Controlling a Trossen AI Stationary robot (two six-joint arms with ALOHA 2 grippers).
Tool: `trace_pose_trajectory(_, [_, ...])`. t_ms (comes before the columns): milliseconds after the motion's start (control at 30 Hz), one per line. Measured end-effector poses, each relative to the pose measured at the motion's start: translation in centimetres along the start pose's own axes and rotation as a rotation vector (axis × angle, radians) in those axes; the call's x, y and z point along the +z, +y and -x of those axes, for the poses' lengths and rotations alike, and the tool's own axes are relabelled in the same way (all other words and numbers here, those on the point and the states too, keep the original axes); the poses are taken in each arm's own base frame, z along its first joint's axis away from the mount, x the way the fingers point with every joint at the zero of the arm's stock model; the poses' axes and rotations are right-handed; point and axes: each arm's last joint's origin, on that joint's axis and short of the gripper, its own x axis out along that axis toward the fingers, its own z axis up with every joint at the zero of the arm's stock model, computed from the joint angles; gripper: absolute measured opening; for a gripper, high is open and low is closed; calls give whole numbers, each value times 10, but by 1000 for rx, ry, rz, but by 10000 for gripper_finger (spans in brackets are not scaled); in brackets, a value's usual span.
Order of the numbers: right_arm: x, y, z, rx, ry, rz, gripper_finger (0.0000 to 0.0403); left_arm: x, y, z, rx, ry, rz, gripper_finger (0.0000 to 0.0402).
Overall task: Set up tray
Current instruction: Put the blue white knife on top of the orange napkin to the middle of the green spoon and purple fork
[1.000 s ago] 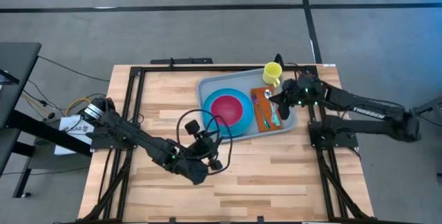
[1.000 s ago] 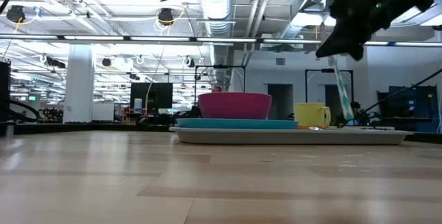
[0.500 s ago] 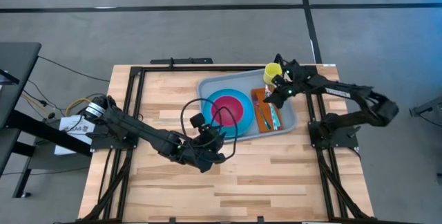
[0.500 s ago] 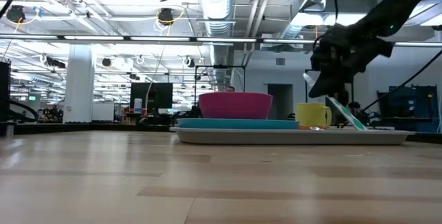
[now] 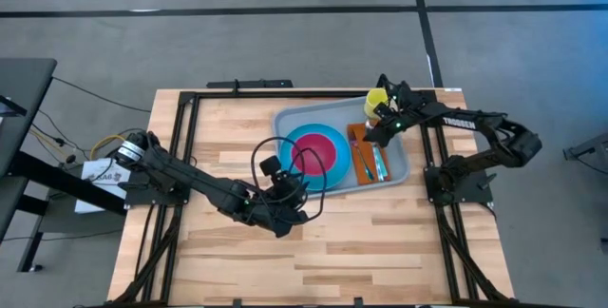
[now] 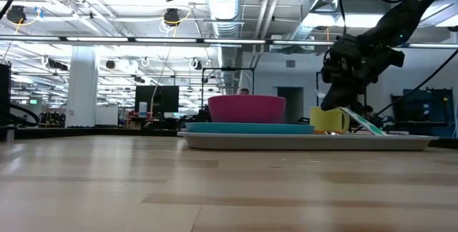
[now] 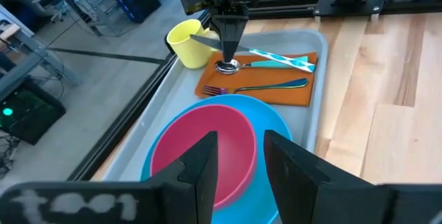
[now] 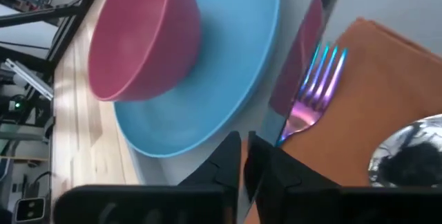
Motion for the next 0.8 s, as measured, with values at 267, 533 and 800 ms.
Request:
trace_pose_trajectory(267, [-1,1,-1,1,10,-6,89,0,0,0,-6,2,23,108])
trace_pose_trajectory(533, [-2,-2,0,-104,12,-57,133,0,0,0,-8,3,45,108])
trace_pose_trajectory(800, [-10,-1,-4,-219,93,-79,156,-2,-2,-1,-31,16,40,108])
